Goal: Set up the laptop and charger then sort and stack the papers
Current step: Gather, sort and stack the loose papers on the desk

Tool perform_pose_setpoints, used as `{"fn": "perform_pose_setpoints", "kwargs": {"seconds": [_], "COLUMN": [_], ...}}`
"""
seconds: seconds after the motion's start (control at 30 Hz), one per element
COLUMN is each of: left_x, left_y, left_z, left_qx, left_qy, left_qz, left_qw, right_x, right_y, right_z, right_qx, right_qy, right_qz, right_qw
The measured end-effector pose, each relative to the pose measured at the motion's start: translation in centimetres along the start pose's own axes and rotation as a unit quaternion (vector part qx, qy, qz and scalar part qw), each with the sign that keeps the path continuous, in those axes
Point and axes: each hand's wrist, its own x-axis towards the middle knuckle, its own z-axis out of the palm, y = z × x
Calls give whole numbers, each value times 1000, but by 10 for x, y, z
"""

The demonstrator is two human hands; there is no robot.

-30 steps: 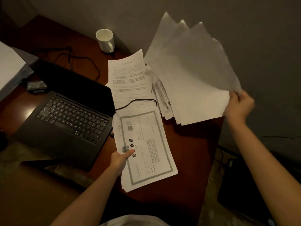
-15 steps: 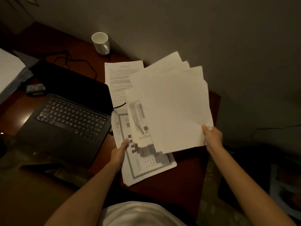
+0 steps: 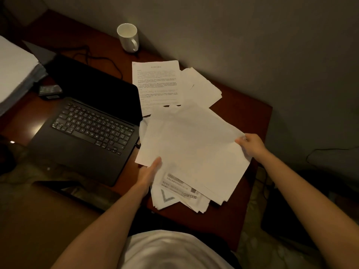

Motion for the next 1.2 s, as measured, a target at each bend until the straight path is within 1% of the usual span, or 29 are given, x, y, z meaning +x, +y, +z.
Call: {"fn": "perform_pose_setpoints", "kwargs": {"seconds": [0.07,0.1,0.2,0.3,0.4,0.5,0.57,0.6,0.67,0.73,0.8,0.93,1.03,1.13,1.2], "left_x": [2,2,6,6,3,3,4,5,6,6,6,5,5,6,6], "left_y": [-4,-5,-7,-7,-5,-5,-6,-6,-7,-8,-9,-11,-11,-11,-12], "left_z": [-1,-2,-5,-5,-4,-5,-7,-7,-6,-4,-2,-1,1,2,1], "left_qx": [64,75,64,65,88,97,95,94,88,74,63,53,54,49,46], "left_qy": [5,2,-8,-15,-13,-14,-22,-24,-20,-10,0,8,12,17,17], "left_qz": [-13,-9,18,26,28,32,34,36,42,54,62,72,72,75,77], "left_qw": [998,997,998,997,996,995,995,995,995,996,996,996,996,996,996], "right_x": [3,4,8,9,6,3,4,4,4,3,4,6,6,10,13], "right_y": [-8,-11,-15,-12,2,23,33,38,47,55,61,54,44,37,35], "right_z": [12,18,31,33,32,34,33,31,23,15,10,14,19,26,31], "right_qx": [-2,3,8,31,70,80,57,18,-78,-158,-223,-291,-370,-368,-371], "right_qy": [-5,-2,41,103,137,148,130,103,25,-45,-61,2,42,97,127], "right_qz": [-2,0,4,59,105,137,141,136,122,118,109,62,9,-54,-103], "right_qw": [1000,1000,999,992,982,976,980,985,989,979,967,955,928,923,914]}}
